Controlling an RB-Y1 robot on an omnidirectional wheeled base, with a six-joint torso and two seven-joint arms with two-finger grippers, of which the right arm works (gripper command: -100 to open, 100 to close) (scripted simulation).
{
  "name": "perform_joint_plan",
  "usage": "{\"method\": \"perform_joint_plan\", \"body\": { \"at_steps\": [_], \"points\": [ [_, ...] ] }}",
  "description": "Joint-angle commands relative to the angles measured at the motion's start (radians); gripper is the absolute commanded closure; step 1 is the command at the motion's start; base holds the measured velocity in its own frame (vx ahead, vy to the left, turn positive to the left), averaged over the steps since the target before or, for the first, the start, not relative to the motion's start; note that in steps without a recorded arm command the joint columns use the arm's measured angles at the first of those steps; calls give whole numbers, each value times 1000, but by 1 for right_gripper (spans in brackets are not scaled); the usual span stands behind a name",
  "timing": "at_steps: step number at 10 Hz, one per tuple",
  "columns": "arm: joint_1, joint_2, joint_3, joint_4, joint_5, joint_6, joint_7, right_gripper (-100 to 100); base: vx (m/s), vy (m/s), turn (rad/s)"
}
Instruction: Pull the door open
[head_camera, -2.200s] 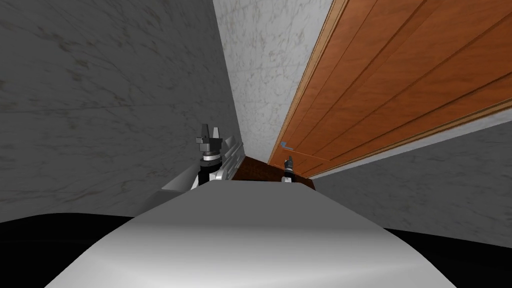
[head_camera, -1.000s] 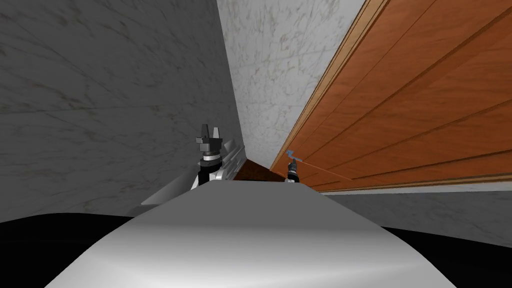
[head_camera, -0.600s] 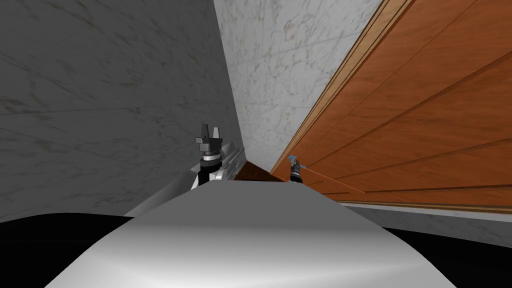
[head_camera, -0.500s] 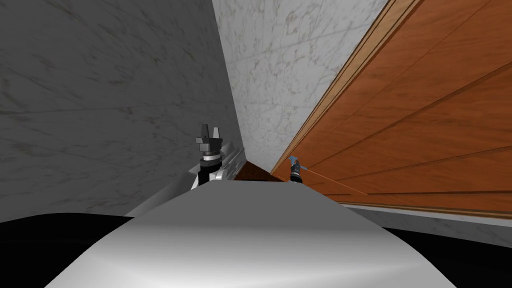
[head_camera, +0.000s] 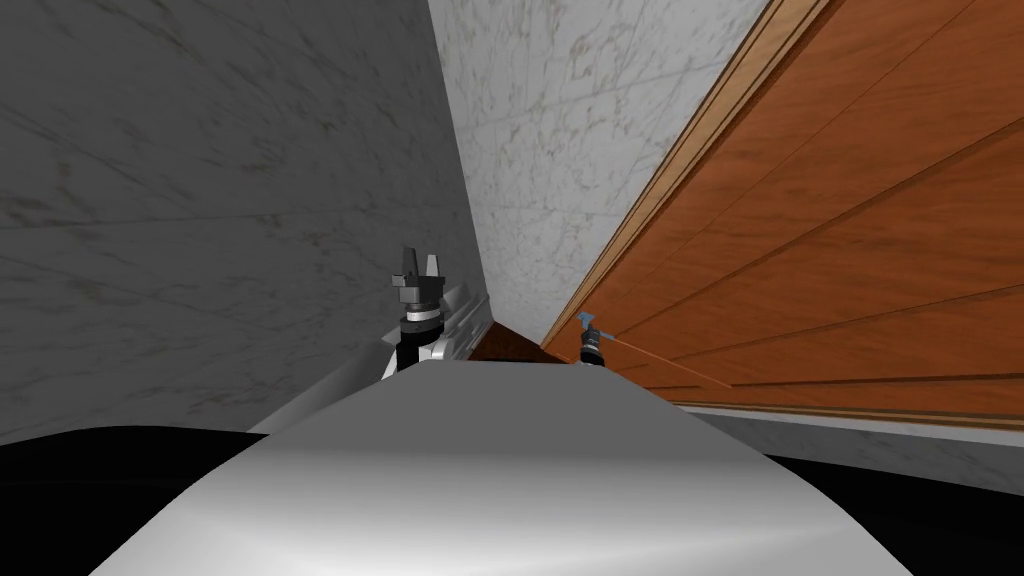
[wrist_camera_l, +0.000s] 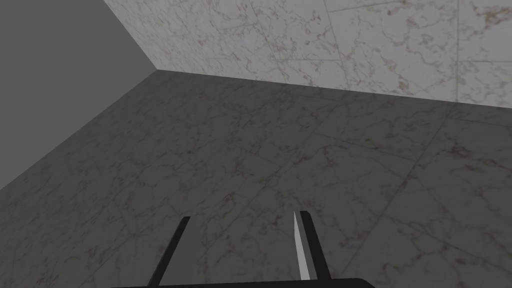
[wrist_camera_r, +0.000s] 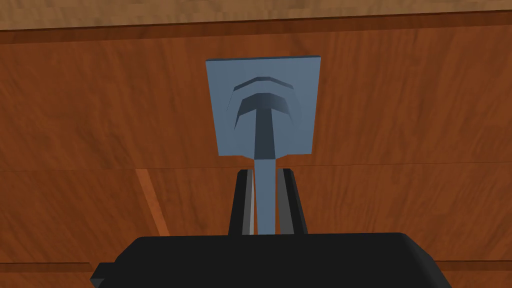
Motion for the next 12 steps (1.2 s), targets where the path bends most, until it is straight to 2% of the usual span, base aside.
{"method": "perform_joint_plan", "body": {
  "at_steps": [1, 4, 9, 11, 12],
  "points": [
    [0, -2, -2, -1, -1, -2, 0, 100, 0, 0, 0],
    [7, -12, 25, -6, 17, -6, -24, 100, -163, -29, 85],
    [25, -41, 85, -22, 59, -20, -83, 100, -235, -13, 106],
    [30, -41, 86, -32, 59, -14, -82, 100, -178, -4, 49],
    [41, -48, 103, -36, 66, -20, -96, 100, -152, -19, 114]
  ]
}}
